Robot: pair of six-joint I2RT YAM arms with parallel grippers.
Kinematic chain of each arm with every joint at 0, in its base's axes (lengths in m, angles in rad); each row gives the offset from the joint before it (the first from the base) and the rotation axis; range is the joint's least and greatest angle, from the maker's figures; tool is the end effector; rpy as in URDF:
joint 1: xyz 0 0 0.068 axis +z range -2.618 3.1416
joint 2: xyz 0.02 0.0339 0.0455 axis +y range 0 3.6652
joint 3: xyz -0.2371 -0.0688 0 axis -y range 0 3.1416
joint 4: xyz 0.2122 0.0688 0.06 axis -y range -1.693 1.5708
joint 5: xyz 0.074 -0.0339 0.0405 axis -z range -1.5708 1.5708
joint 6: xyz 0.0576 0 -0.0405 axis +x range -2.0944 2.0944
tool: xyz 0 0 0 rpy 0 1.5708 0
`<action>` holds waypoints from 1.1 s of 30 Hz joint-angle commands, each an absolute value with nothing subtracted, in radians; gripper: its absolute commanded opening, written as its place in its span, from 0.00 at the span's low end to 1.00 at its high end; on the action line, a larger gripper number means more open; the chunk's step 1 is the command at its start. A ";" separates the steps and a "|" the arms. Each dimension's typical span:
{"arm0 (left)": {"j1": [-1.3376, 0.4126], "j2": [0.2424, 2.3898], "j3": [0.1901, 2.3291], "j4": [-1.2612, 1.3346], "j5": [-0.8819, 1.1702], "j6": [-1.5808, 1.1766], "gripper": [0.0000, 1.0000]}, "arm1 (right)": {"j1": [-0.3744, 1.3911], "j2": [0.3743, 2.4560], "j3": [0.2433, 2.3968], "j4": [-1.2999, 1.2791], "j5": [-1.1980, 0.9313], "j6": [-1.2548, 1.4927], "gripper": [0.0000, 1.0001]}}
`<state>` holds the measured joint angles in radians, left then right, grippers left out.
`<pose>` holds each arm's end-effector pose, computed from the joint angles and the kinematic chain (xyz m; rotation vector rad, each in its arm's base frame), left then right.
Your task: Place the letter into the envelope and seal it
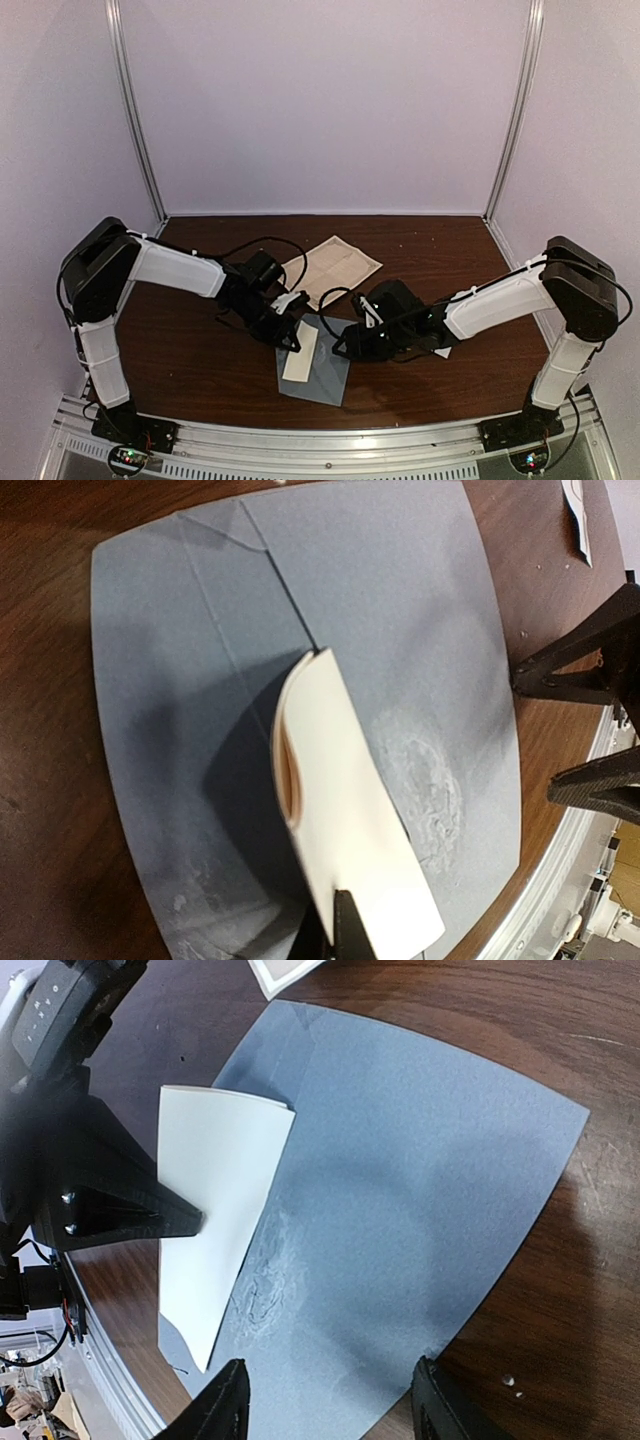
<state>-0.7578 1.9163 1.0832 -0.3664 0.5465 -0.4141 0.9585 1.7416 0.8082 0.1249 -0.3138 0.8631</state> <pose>0.2207 -0.2500 0.1051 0.6620 2.8999 -1.0021 0.1715 0.2751 0.1192 -0.2990 2.6823 1.1140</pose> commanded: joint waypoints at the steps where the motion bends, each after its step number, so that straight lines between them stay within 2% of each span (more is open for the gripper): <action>1: -0.778 1.941 1.104 -0.320 0.572 -0.421 0.00 | 0.971 1.751 0.818 0.112 -0.302 0.860 0.55; 7: -0.781 1.891 1.088 -0.331 0.523 -0.399 0.00 | 0.970 1.706 0.825 0.065 -0.262 0.825 0.58; 14: -0.780 1.675 1.048 -0.341 0.480 -0.327 0.00 | 0.937 1.521 0.819 0.008 -0.189 0.731 0.78; 19: -0.781 1.534 1.043 -0.342 0.528 -0.276 0.00 | 0.934 1.354 0.810 0.066 -0.241 0.611 0.92; 21: -0.781 1.482 1.042 -0.327 0.549 -0.266 0.00 | 0.934 1.297 0.805 0.121 -0.325 0.567 0.96; 27: -0.791 1.334 0.978 0.030 0.558 -0.494 0.00 | 0.953 1.272 0.764 0.408 -0.502 0.611 0.98; 33: -0.850 1.222 0.850 0.483 0.414 -0.689 0.00 | 0.988 1.319 0.725 0.571 -0.464 0.707 0.97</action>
